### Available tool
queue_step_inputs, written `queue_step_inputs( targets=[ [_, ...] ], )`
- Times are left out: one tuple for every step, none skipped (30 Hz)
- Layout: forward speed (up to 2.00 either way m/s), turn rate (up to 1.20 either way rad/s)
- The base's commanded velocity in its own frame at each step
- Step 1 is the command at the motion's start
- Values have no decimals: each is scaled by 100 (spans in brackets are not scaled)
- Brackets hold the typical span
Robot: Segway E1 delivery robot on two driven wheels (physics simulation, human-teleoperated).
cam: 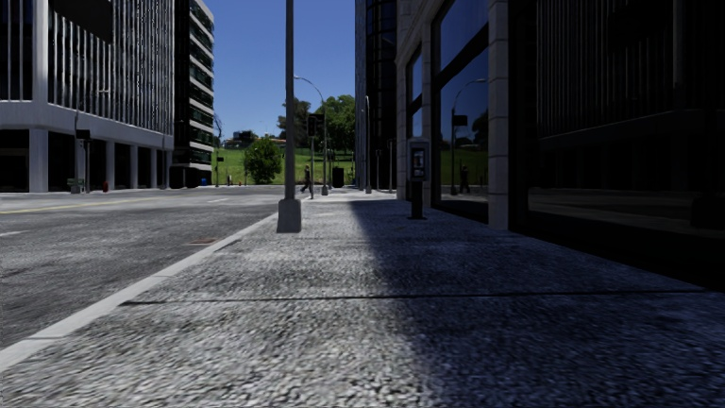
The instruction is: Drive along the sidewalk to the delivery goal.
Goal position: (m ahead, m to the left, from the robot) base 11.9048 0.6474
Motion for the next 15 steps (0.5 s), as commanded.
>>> queue_step_inputs(
  targets=[
    [200,0],
    [200,0],
    [200,0],
    [200,0],
    [200,0],
    [200,0],
    [200,0],
    [200,0],
    [200,0],
    [200,0],
    [200,0],
    [200,0],
    [200,0],
    [200,0],
    [200,0]
  ],
)
